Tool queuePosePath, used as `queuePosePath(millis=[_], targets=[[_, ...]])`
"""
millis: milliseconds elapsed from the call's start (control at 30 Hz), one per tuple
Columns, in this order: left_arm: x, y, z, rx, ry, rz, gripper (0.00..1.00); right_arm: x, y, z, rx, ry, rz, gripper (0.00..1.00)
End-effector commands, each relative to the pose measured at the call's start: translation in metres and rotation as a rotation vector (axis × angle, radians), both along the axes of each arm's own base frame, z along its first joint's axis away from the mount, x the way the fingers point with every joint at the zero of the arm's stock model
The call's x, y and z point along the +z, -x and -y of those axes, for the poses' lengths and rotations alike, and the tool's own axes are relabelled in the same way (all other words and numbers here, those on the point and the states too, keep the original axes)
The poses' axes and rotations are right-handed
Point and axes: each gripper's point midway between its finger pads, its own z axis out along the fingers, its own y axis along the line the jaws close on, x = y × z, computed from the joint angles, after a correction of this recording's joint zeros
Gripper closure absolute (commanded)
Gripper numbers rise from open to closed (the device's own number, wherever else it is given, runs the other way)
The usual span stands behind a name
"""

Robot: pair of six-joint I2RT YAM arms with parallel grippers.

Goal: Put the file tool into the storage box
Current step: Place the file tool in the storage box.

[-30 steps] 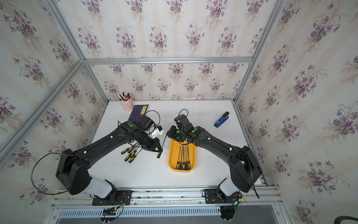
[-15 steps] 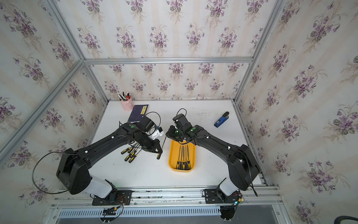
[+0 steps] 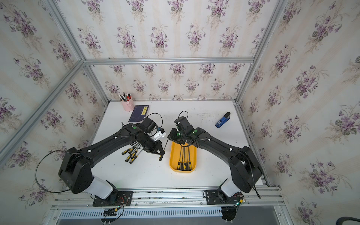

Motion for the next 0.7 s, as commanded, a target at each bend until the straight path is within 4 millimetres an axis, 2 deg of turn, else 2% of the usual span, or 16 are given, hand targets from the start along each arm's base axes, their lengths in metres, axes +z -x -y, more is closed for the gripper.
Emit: queuePosePath(millis=[0, 67, 167, 267, 333, 400, 467, 500, 567, 667], targets=[[0.003, 0.002, 0.002, -0.016, 0.022, 0.005, 0.91, 0.002, -0.007, -0.009, 0.021, -0.006, 0.018, 0.73], [0.004, 0.003, 0.002, -0.014, 0.023, 0.004, 0.92, -0.003, -0.008, -0.01, 0.024, 0.002, 0.008, 0.78], [0.002, 0.003, 0.001, -0.014, 0.017, 0.006, 0.91, -0.01, -0.009, -0.007, 0.015, 0.041, -0.012, 1.0], [0.0, 0.002, 0.0, -0.01, 0.011, 0.001, 0.91, -0.007, -0.006, -0.003, 0.016, 0.053, -0.014, 1.0], [-0.001, 0.001, 0.001, -0.004, 0.007, -0.005, 0.86, -0.006, -0.002, 0.002, 0.02, 0.076, -0.018, 1.0], [0.001, 0.0, 0.003, 0.006, 0.02, -0.014, 0.63, -0.004, 0.002, 0.01, 0.025, 0.12, -0.024, 1.0], [0.009, -0.004, 0.006, 0.014, 0.052, -0.014, 0.47, -0.005, 0.006, 0.021, 0.031, 0.18, -0.031, 1.0], [0.012, -0.006, 0.007, 0.022, 0.063, -0.014, 0.33, -0.006, 0.008, 0.026, 0.04, 0.211, -0.031, 1.0], [0.02, -0.011, 0.006, 0.036, 0.077, -0.005, 0.15, -0.009, 0.011, 0.039, 0.044, 0.276, -0.034, 1.0], [0.03, -0.02, 0.001, 0.056, 0.078, 0.021, 0.03, -0.014, 0.012, 0.053, 0.054, 0.333, -0.047, 1.0]])
